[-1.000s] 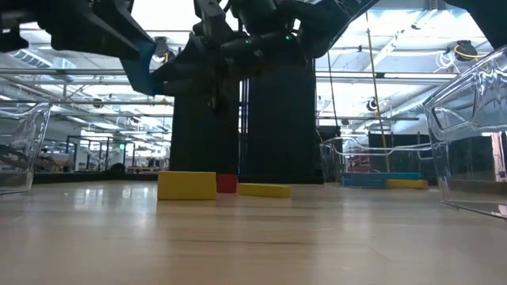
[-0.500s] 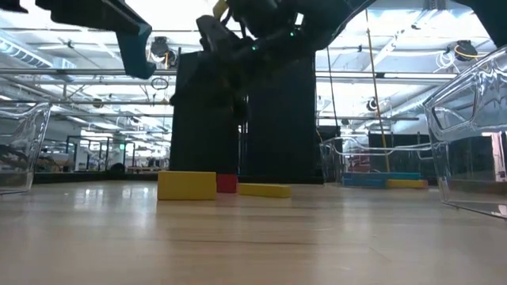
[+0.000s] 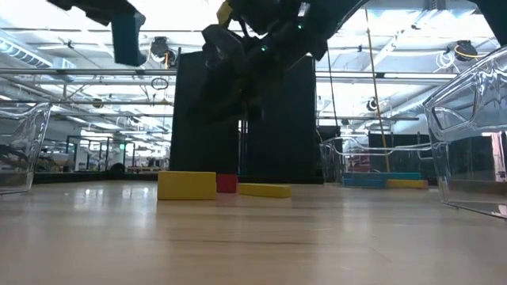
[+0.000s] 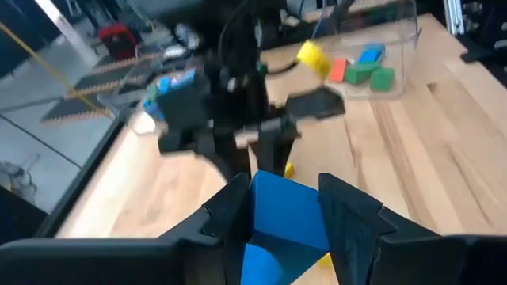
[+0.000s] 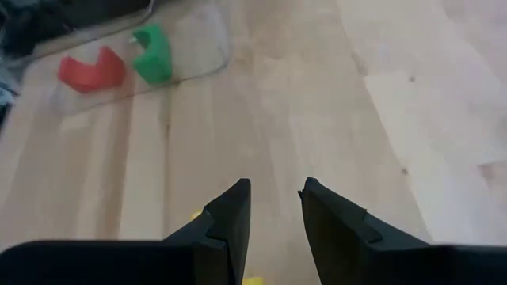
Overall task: Sort blocks by size
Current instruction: Put the blue arch block into the bottom left transparent bin
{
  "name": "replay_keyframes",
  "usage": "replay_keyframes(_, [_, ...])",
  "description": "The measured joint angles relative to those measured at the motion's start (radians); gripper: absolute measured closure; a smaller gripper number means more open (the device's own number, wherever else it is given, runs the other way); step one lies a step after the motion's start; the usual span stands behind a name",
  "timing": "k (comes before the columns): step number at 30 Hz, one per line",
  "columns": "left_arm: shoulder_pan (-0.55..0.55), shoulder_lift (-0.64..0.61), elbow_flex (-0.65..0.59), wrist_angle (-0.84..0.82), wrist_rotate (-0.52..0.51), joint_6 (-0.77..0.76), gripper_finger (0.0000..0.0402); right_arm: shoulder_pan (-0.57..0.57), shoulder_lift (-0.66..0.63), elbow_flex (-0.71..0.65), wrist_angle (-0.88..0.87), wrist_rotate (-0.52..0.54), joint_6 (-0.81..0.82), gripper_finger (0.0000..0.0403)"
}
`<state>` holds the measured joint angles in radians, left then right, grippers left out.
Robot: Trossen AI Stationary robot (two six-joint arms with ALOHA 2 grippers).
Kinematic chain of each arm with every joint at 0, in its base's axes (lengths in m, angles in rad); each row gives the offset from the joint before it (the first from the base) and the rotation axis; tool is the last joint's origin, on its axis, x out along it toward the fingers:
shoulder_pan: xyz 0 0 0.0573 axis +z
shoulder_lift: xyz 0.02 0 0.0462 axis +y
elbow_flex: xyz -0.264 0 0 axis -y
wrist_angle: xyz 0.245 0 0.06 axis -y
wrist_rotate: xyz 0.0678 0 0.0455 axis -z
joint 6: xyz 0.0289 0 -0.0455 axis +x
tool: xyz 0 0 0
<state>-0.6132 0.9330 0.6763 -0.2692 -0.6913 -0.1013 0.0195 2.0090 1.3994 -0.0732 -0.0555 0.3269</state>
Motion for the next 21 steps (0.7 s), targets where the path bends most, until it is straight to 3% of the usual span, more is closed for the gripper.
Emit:
replay_keyframes(9, [0.0,-0.001,0.08,-0.195,0.008,-0.156,0.0267,0.055,0.0,0.0,-0.087,0.179,-0.001,0.0296])
replay_keyframes(15, [-0.019,-0.001,0.194,-0.371,0.009,-0.252,0.0267,0.084,0.0,0.0,-0.104,0.197,-0.003,0.0296])
replay_keyframes(21, [-0.045,-0.007,0.231,-0.443,0.01,-0.309,0.0267,0.1,-0.022,0.0,-0.149,0.283,-0.027,0.0296])
